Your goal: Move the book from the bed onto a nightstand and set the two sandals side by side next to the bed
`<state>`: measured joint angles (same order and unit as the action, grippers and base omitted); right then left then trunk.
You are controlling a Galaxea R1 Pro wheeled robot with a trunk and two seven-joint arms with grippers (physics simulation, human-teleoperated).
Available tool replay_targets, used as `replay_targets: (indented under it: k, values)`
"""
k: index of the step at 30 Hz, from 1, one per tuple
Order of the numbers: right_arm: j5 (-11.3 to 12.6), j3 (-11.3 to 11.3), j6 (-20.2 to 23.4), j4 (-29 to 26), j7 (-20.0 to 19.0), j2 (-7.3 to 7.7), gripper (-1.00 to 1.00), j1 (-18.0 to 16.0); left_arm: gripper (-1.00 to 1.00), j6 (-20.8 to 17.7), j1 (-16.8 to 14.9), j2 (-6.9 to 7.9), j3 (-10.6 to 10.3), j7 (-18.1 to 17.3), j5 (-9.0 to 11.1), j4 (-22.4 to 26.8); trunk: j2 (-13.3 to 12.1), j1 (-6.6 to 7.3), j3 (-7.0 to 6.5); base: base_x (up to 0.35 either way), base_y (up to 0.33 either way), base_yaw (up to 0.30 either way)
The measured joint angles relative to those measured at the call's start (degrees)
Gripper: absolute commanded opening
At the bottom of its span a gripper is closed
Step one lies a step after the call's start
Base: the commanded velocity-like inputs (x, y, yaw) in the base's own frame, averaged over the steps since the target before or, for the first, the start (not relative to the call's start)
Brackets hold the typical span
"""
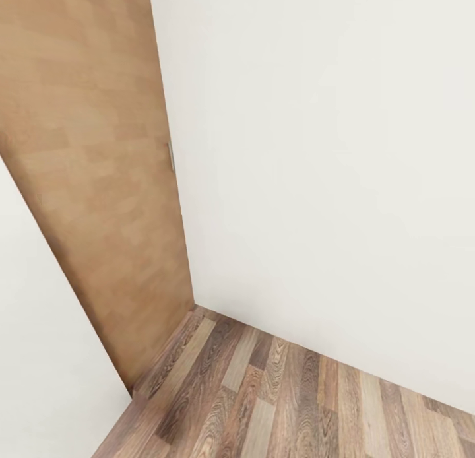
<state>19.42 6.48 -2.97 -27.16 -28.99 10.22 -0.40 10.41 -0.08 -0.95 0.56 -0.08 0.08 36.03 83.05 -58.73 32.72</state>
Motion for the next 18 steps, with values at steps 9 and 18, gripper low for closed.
replay_targets:
  k: [9,18]
  values:
    - [0.0,0.0,0.0,0.0,0.0,-0.10,1.00,0.0,1.00,0.0,0.0,0.00,0.0,0.0,0.0,0.0,0.0,0.02,0.00,0.093,0.000,-0.009]
    - [0.0,0.0,0.0,0.0,0.0,-0.11,1.00,0.0,1.00,0.0,0.0,0.00,0.0,0.0,0.0,0.0,0.0,0.03,0.00,0.300,0.000,0.000]
